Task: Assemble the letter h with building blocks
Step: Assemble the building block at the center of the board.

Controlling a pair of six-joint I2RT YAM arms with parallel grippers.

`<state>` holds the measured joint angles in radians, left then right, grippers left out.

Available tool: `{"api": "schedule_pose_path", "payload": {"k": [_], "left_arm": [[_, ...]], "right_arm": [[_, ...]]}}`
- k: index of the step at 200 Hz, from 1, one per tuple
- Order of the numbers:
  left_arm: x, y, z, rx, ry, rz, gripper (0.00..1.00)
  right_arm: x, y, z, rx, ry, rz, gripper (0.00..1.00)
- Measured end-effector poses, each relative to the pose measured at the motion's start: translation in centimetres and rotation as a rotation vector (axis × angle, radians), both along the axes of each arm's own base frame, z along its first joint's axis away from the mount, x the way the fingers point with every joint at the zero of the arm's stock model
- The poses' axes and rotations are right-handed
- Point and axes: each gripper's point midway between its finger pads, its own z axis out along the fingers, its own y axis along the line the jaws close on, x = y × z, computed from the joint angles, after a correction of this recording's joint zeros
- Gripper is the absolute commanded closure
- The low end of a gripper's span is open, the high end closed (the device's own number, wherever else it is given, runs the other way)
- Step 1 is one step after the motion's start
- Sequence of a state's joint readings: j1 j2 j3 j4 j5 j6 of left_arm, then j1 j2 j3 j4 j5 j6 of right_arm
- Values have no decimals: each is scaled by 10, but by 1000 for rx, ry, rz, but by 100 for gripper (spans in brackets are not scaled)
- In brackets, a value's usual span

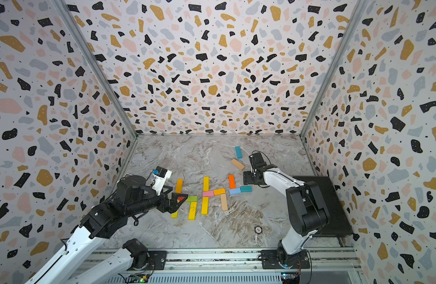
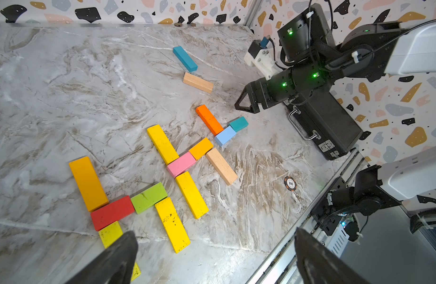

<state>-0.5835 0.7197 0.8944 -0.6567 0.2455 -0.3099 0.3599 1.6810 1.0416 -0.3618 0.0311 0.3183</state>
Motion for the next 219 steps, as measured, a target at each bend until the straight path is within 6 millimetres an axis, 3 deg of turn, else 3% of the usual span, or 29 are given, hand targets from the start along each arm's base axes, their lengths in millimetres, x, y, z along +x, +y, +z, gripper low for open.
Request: {"api": "schedule_pose_path", "payload": {"k": [62,95,219], "left_arm": [[0,0,0,0,0,0,1],[0,0,-1,2,2,0,1],[1,0,-2,4,5,1,1]], "right_arm": [[8,17,-16,-87,28,99,20],[8,14,-26,-132,52,112,21],[-3,12,-31,-161,75,132,21]]}}
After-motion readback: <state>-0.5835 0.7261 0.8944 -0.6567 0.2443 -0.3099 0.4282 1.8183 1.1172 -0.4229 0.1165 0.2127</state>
